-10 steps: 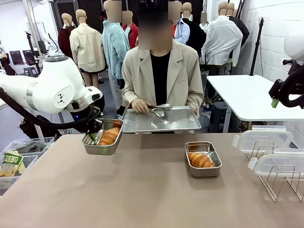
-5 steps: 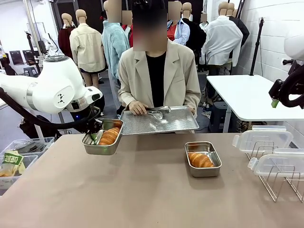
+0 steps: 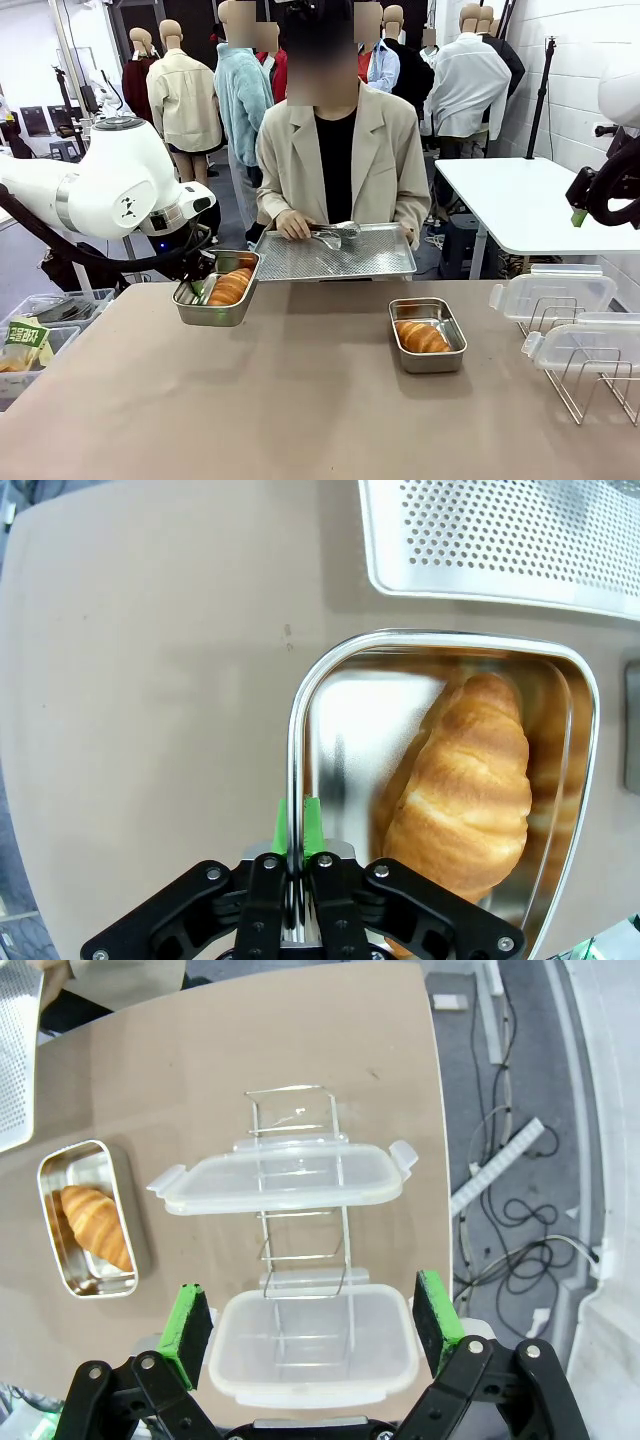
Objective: Place the bread in airtight containers.
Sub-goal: Once an object is inside an Airtight Container , place the container in the center of the table, then pick up one Airtight Container lid and hand it to the human.
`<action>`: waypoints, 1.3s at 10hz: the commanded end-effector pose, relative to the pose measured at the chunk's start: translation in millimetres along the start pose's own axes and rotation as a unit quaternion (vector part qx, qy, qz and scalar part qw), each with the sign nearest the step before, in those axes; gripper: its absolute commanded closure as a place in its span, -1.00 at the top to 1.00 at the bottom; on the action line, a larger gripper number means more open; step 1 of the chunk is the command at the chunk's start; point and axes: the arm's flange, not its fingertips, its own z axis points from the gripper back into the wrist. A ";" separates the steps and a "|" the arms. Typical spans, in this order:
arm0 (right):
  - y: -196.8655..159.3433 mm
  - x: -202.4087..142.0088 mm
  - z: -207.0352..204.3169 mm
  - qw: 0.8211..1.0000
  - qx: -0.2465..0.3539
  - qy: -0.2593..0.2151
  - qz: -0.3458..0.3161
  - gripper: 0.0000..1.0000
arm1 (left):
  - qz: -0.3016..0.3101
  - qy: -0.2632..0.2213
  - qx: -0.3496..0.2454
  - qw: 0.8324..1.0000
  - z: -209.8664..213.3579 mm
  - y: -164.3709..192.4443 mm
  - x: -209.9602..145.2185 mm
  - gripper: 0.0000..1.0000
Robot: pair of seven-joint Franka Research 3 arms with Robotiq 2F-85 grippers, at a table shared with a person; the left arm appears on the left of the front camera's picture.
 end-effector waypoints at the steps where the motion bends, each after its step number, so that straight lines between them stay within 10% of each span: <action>1: 1.5 -0.6 0.6 1.000 -0.007 0.001 -0.004 1.00 | -0.007 0.007 -0.004 1.000 -10.0 2.2 -4.3 -1.00; 8: 1.5 -0.6 0.6 1.000 -0.007 0.001 -0.004 1.00 | 0.020 0.039 -0.025 0.999 -115.7 25.9 -42.2 -1.00; 13: 1.5 -0.6 0.6 1.000 -0.007 0.001 -0.004 1.00 | -0.009 0.039 -0.011 0.999 -116.7 17.7 -49.3 -1.00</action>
